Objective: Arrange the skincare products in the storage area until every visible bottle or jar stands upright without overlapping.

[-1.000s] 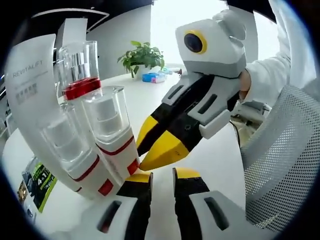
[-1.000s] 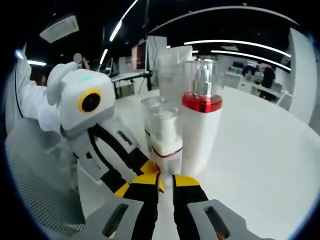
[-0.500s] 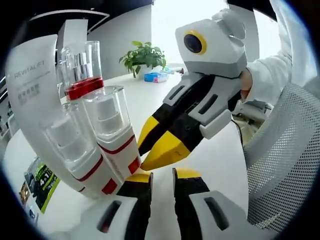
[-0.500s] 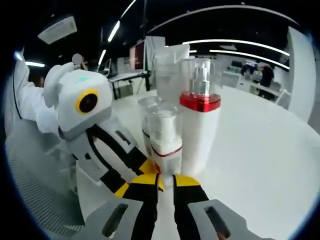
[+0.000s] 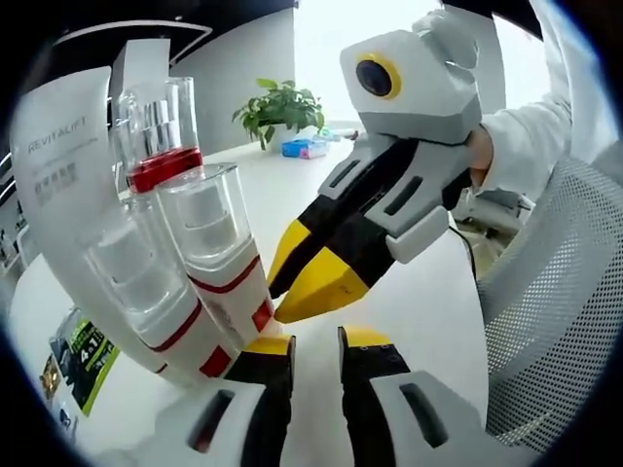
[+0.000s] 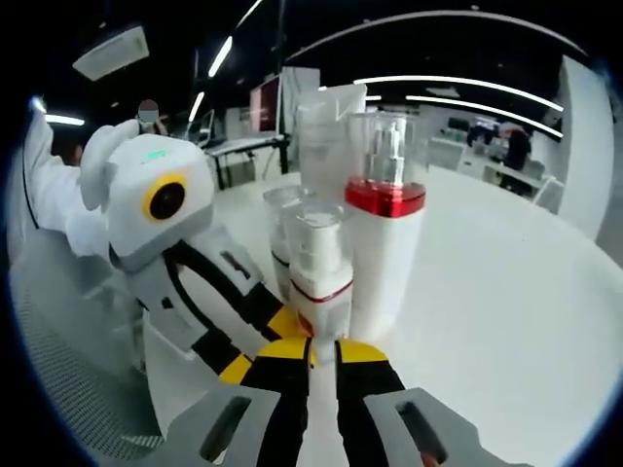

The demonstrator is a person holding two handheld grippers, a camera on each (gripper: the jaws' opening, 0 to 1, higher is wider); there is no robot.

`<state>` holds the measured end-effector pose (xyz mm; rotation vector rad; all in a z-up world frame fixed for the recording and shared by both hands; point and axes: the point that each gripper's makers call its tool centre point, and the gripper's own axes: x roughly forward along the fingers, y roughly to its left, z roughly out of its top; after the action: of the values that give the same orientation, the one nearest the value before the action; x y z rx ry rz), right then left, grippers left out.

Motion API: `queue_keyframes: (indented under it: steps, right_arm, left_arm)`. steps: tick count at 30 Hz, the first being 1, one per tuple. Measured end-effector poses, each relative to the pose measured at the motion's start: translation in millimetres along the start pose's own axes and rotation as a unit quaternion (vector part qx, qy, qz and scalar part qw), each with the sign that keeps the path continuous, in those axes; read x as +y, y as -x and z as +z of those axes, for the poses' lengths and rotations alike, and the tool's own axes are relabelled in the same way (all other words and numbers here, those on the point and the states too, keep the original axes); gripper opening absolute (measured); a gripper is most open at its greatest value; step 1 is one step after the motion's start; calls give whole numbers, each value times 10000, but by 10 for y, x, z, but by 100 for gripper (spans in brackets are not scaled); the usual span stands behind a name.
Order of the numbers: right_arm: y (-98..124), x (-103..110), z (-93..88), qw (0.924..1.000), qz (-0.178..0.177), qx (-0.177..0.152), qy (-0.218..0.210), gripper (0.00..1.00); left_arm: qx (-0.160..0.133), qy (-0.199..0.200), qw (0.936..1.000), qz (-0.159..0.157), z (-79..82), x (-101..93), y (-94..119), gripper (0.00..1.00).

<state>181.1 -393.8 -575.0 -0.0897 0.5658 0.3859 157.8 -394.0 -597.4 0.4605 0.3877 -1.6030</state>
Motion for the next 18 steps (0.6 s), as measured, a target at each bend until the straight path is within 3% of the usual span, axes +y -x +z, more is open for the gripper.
queue_keyframes:
  steps: [11, 18]
  right_arm:
    - [-31, 52, 2, 9999, 52, 73, 65, 2]
    - [51, -9, -6, 10000, -45, 49, 64, 7]
  left_arm:
    - [27, -19, 10000, -16, -3, -14, 15, 15]
    - [58, 12, 10000, -19, 7, 14, 99, 15]
